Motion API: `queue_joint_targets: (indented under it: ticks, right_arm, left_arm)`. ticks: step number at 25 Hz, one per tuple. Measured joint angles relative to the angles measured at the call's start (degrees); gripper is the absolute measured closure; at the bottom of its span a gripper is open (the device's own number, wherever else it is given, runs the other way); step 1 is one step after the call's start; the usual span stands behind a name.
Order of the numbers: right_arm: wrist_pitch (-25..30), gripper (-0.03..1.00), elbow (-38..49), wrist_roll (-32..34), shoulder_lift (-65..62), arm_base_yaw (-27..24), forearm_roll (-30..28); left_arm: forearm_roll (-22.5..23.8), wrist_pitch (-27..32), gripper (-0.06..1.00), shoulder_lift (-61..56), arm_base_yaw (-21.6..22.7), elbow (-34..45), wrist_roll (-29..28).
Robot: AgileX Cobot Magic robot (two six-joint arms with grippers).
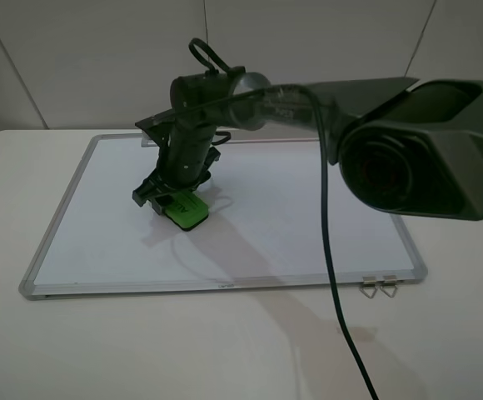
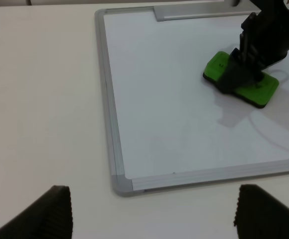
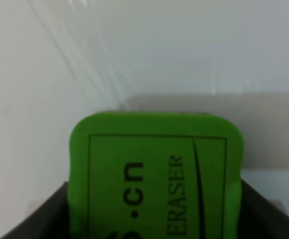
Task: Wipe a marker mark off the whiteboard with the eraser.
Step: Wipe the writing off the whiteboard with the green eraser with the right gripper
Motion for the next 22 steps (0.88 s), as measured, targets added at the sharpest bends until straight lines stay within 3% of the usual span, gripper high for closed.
queue_joint_targets:
  ticks: [11,22]
  right_arm:
    - [1.60,0.37,3.37,2.59,-1.30,-7.22,-1.07]
    - [1.25,0.37,6.25,4.74,-3.09,-7.84,-2.97]
  left_arm:
    - [0.00,0.00,0.26,0.00,0.00,0.00,0.00]
    - [0.00,0.00,0.26,0.00,0.00,0.00,0.00]
